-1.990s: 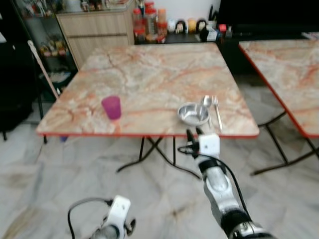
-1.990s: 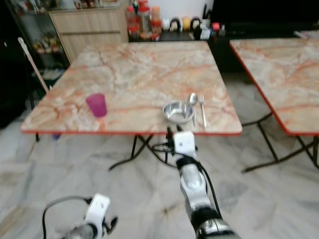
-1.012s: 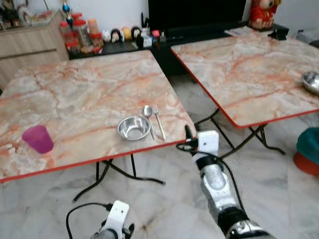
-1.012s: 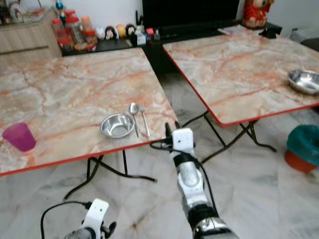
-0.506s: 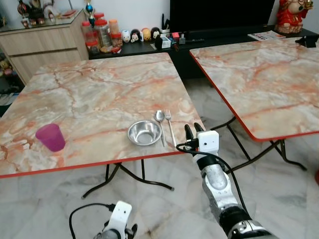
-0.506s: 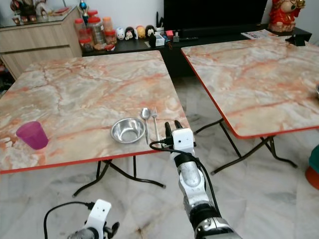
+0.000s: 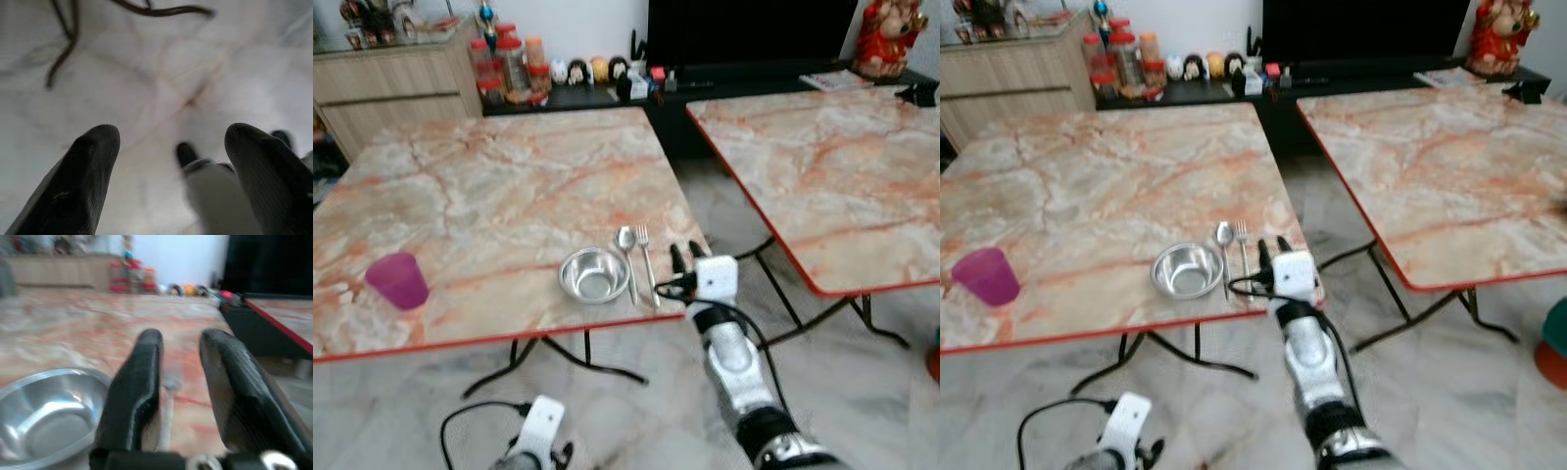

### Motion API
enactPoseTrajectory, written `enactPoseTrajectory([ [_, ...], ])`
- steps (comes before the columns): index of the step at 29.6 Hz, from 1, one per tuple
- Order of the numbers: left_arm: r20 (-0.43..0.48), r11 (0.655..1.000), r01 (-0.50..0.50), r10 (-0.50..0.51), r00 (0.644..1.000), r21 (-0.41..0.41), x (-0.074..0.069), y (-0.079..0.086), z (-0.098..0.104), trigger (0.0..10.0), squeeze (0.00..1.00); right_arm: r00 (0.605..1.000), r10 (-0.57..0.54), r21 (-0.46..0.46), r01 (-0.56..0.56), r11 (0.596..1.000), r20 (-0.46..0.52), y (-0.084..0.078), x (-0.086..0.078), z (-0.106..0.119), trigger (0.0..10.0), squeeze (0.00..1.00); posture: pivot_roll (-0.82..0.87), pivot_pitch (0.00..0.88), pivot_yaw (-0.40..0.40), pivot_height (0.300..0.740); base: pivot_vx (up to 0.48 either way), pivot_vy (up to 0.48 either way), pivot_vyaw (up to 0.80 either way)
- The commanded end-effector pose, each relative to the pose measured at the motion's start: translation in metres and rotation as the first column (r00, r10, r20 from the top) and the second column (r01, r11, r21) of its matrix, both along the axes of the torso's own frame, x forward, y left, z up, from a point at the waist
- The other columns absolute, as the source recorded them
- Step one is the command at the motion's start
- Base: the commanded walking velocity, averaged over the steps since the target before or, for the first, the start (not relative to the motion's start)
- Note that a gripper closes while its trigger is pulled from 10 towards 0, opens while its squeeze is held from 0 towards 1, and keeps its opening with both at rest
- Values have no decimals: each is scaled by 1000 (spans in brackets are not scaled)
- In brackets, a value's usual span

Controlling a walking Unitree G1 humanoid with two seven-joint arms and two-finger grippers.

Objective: Setting the table

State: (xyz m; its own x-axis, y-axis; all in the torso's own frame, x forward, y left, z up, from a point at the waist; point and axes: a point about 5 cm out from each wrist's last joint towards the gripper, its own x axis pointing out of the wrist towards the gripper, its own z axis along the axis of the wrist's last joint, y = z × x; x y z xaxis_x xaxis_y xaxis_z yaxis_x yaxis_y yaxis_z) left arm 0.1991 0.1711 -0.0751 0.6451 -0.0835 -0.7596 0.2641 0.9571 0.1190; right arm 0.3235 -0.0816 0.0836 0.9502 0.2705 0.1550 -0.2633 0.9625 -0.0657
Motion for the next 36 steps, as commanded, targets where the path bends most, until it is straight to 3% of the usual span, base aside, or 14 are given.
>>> enactPoseTrajectory([
  [1,-14,1000,-14,14,1000,-4,-2,-3,-2,10000,0,999,-35,-5,36,999,15,-12,3,3,10000,0,66,0,27,740,244,0,0],
  [6,-37,998,-54,55,998,17,-10,5,-6,10000,0,999,-42,-2,42,999,16,-14,3,3,10000,0,68,0,29,740,249,0,0],
  [30,-35,998,-64,65,997,14,-10,5,-6,10000,0,999,-41,-2,41,999,6,-12,4,3,10000,0,70,0,26,740,253,0,0],
  [36,-25,997,-71,71,997,-2,-9,4,-5,10000,0,1000,-19,-22,20,1000,19,-9,2,3,10000,0,68,0,26,740,0,0,694],
])
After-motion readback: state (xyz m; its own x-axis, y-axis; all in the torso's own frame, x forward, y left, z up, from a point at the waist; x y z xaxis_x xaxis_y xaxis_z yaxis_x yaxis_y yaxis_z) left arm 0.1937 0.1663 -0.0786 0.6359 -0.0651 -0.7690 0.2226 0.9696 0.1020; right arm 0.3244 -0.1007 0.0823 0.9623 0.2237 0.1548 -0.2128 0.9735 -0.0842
